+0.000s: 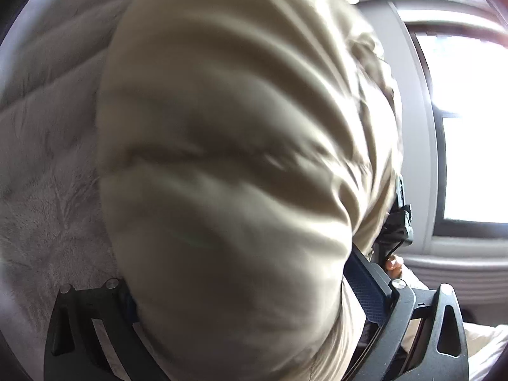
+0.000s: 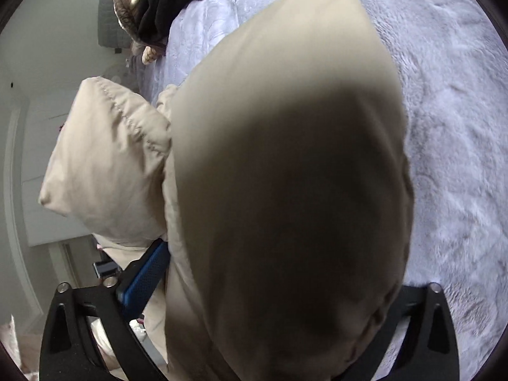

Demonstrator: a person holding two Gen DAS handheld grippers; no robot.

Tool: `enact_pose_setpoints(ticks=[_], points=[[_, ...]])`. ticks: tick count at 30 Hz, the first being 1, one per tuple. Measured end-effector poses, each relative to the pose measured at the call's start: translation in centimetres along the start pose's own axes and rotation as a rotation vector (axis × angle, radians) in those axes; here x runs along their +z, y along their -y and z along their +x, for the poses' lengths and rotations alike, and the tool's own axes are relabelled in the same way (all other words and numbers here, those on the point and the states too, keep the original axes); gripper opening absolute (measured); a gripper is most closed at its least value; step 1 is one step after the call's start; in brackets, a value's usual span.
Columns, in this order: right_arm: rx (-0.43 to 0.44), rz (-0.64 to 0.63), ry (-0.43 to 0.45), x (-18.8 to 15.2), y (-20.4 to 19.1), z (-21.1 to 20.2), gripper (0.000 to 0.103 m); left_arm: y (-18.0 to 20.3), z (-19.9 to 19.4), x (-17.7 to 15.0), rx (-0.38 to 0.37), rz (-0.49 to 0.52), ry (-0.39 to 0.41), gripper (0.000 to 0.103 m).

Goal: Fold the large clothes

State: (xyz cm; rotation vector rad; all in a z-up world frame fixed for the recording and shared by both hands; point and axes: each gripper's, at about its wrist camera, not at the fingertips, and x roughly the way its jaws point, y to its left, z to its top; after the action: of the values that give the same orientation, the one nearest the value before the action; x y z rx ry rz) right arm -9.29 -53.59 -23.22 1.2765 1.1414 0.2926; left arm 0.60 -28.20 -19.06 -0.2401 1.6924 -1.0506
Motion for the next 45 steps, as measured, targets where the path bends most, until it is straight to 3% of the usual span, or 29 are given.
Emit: enact_pose_setpoints(ticks=[3, 12, 18, 23, 28, 30, 34, 38, 40, 41, 42, 45], points=[[0.028, -0.023, 0.019, -0.8, -1.3, -0.8, 0.067, 1.8, -0.8, 0.0, -0.018, 0.031, 0.025, 0.097], [0.073, -0.128, 0.095, -3.7, -9.2, 0.2, 0.065, 3.7, -6.4, 0.1, -0.076, 0.115, 0.119, 0.097], [0.097, -0.160, 0.123, -5.7, -14.3, 7.5, 0.065, -0.2, -13.0, 0.5, -0.061, 0.141, 0.146, 0.097], [0.123, -0.159, 0.083, -6.1, -17.1, 15.4, 0.065, -4.7, -18.0, 0.9, -0.006, 0.118, 0.162, 0.097], [0.109, -0.152, 0.057, -5.5, -18.0, 22.4, 0.065, -10.4, -20.1, 1.5, 0.034, 0.067, 0.182, 0.097], [0.080, -0.124, 0.050, -5.3, -17.3, 24.9, 0.065, -12.8, -19.4, 1.7, 0.050, 0.030, 0.173, 0.097], [0.037, -0.064, 0.069, -4.4, -15.6, 25.9, 0.067, -16.8, -17.3, 1.6, 0.052, -0.049, 0.154, 0.102], [-0.041, -0.047, 0.074, -5.4, -15.9, 25.6, 0.069, -16.7, -18.2, 0.7, 0.079, -0.055, 0.172, 0.102], [-0.127, -0.077, 0.085, -6.2, -16.6, 24.2, 0.070, -14.4, -18.5, -0.6, 0.161, -0.032, 0.196, 0.102], [-0.164, -0.093, 0.095, -6.7, -17.6, 23.8, 0.070, -16.1, -21.6, 0.1, 0.202, -0.018, 0.212, 0.102], [-0.205, -0.110, 0.113, -7.6, -18.6, 23.5, 0.070, -15.3, -22.2, -0.3, 0.249, 0.002, 0.240, 0.102], [-0.347, -0.156, 0.184, -9.8, -20.4, 21.0, 0.068, -12.4, -25.4, -0.8, 0.386, 0.070, 0.378, 0.100]])
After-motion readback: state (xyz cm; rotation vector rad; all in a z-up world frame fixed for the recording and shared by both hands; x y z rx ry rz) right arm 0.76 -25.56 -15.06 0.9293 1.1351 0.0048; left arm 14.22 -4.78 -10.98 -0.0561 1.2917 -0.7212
